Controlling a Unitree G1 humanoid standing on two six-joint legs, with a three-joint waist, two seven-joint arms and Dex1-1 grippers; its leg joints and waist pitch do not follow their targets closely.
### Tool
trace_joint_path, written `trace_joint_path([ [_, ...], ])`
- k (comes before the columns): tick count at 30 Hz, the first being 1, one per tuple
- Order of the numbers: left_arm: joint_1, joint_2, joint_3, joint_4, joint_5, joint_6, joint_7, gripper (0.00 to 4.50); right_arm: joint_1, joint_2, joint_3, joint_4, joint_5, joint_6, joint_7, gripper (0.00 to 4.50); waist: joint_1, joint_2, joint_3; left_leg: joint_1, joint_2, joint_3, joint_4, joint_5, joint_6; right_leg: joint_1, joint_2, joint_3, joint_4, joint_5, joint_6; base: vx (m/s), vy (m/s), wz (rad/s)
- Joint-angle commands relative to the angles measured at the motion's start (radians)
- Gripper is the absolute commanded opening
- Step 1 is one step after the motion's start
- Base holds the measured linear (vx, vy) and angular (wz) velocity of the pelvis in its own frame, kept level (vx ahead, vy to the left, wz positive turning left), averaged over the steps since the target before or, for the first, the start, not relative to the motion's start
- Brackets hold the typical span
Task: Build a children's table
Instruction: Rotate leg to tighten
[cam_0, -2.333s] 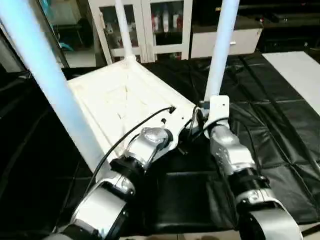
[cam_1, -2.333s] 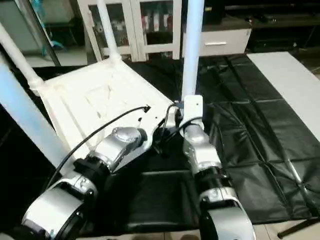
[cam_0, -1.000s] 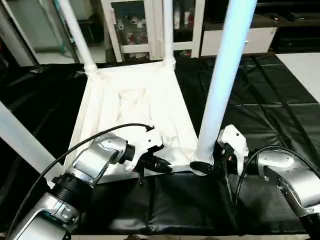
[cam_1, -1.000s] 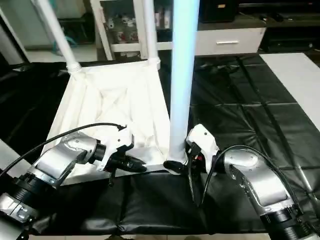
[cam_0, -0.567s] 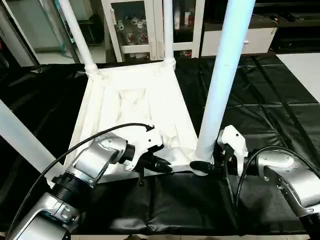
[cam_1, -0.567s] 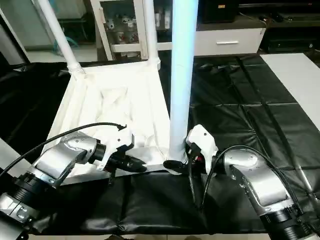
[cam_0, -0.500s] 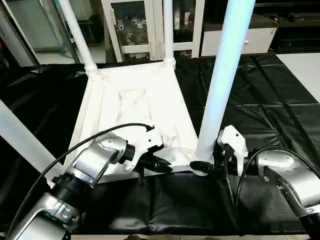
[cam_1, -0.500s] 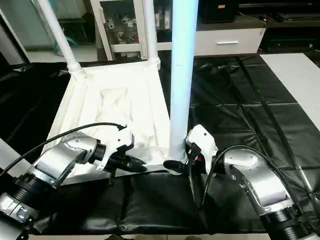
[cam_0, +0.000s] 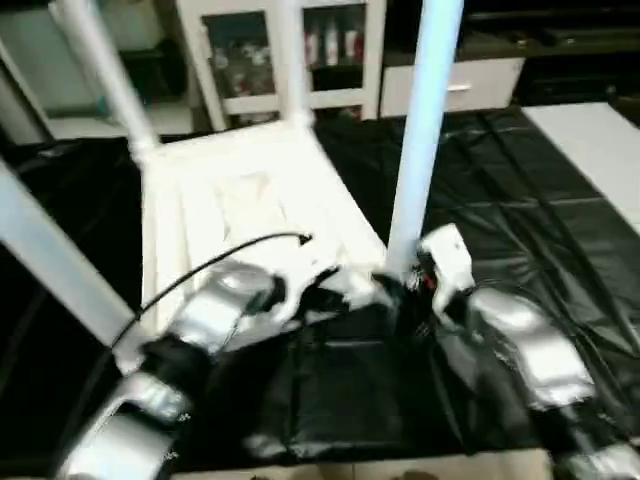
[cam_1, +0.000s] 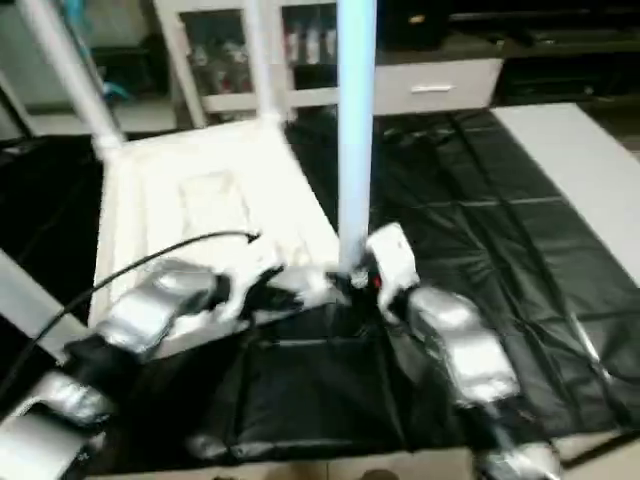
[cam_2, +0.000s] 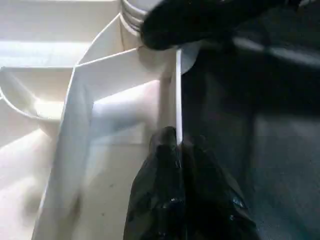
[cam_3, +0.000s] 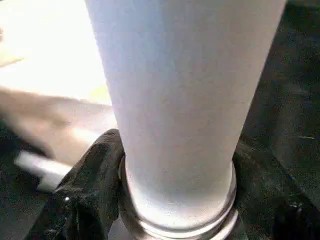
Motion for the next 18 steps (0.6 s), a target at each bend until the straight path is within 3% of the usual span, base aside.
trace_joint_path([
  [1, -0.027, -0.055, -0.004, 0.051, -0.003, -0.031, 0.062, 0.0, -0.037, 0.056, -0.036, 0.122, -0.015, 0.007, -0.138, 2.75, -0.007, -0.017, -0.054, 0.029, 0.062, -0.049, -0.092, -0.394, -0.023, 0.017, -0.059, 0.033, -0.086, -0.346, -0.19, 0.0, 0.0, 0.0],
  [4, -0.065, -0.119, 0.013, 0.136, 0.027, -0.036, 0.202, 0.0, -0.107, 0.133, -0.074, 0.24, -0.035, -0.003, -0.317, 2.75, -0.023, -0.019, -0.053, 0.024, 0.062, -0.052, -0.091, -0.395, -0.009, 0.021, -0.061, 0.032, -0.09, -0.361, -0.181, 0.0, 0.0, 0.0],
  [6, -0.095, -0.168, 0.029, 0.202, 0.05, -0.03, 0.314, 0.0, -0.158, 0.188, -0.108, 0.327, -0.048, -0.017, -0.459, 2.75, -0.033, -0.015, -0.055, 0.028, 0.059, -0.051, -0.089, -0.381, -0.012, 0.016, -0.059, 0.031, -0.089, -0.344, -0.195, 0.0, 0.0, 0.0],
  [8, -0.105, -0.185, 0.034, 0.223, 0.057, -0.026, 0.352, 0.0, -0.174, 0.207, -0.118, 0.356, -0.05, -0.025, -0.506, 2.75, -0.025, -0.017, -0.057, 0.028, 0.061, -0.049, -0.088, -0.371, 0.0, 0.017, -0.061, 0.032, -0.092, -0.326, -0.193, 0.0, 0.0, 0.0],
  [9, -0.117, -0.204, 0.046, 0.25, 0.063, -0.036, 0.401, 0.0, -0.193, 0.232, -0.136, 0.388, -0.047, -0.03, -0.546, 2.75, -0.026, -0.027, -0.058, 0.024, 0.062, -0.048, -0.088, -0.361, 0.006, 0.019, -0.061, 0.032, -0.092, -0.313, -0.195, 0.0, 0.0, 0.0],
  [10, -0.128, -0.22, 0.057, 0.275, 0.067, -0.044, 0.438, 0.0, -0.215, 0.25, -0.138, 0.416, -0.062, -0.05, -0.584, 2.75, -0.024, -0.02, -0.059, 0.023, 0.062, -0.049, -0.09, -0.345, 0.015, 0.023, -0.062, 0.03, -0.088, -0.3, -0.197, 0.0, 0.0, 0.0],
  [11, -0.136, -0.229, 0.067, 0.291, 0.069, -0.056, 0.464, 0.0, -0.23, 0.262, -0.144, 0.431, -0.07, -0.065, -0.609, 2.75, -0.022, -0.023, -0.06, 0.023, 0.062, -0.048, -0.088, -0.341, 0.018, 0.02, -0.061, 0.029, -0.088, -0.295, -0.197, 0.0, 0.0, 0.0],
  [12, -0.145, -0.235, 0.075, 0.309, 0.07, -0.068, 0.483, 0.0, -0.243, 0.272, -0.15, 0.448, -0.077, -0.081, -0.629, 2.75, -0.022, -0.019, -0.06, 0.027, 0.062, -0.048, -0.089, -0.351, 0.014, 0.017, -0.06, 0.029, -0.089, -0.296, -0.199, 0.0, 0.0, 0.0],
  [13, -0.148, -0.232, 0.078, 0.314, 0.069, -0.073, 0.481, 0.0, -0.247, 0.275, -0.151, 0.451, -0.078, -0.095, -0.621, 2.75, -0.022, -0.024, -0.061, 0.026, 0.063, -0.047, -0.09, -0.351, 0.017, 0.019, -0.061, 0.03, -0.089, -0.285, -0.198, 0.0, 0.0, 0.0],
  [18, -0.148, -0.213, 0.077, 0.332, 0.08, -0.112, 0.456, 0.0, -0.257, 0.29, -0.171, 0.447, -0.053, -0.16, -0.57, 2.75, -0.016, -0.023, -0.063, 0.016, 0.064, -0.045, -0.088, -0.288, 0.06, 0.03, -0.064, 0.029, -0.079, -0.192, -0.218, 0.0, 0.0, 0.0],
])
